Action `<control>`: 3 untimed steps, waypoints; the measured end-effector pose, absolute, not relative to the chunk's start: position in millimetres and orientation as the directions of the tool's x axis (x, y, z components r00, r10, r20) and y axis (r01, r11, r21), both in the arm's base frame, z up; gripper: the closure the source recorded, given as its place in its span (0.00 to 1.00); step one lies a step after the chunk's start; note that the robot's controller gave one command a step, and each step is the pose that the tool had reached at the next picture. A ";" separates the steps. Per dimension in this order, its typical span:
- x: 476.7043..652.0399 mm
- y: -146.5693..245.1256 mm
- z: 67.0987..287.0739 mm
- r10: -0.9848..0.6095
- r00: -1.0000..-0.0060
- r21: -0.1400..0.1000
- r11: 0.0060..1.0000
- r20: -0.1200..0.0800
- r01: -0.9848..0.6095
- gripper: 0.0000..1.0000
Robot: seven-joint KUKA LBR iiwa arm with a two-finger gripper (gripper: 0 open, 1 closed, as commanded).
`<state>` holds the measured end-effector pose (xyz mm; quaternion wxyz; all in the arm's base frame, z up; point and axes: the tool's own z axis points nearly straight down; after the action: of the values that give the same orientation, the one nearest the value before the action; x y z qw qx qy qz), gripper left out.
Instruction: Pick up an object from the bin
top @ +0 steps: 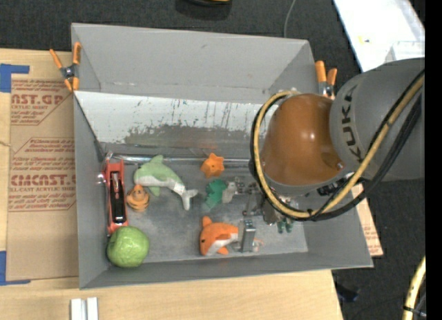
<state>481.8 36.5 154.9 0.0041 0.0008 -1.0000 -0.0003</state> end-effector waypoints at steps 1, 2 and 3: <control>483.7 36.3 159.1 -0.001 -1.000 0.001 1.000 0.000 -0.001 0.00; 484.6 36.9 105.1 -0.120 -0.993 0.001 0.993 -0.002 -0.120 0.00; 482.6 43.8 127.8 -0.305 -0.952 0.000 0.952 -0.003 -0.305 0.00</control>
Offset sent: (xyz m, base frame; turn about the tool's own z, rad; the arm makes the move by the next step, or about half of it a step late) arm 0.0020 0.0000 -0.0849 -0.1907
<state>482.6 43.8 127.8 -0.0015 0.1544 -0.9880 -0.0001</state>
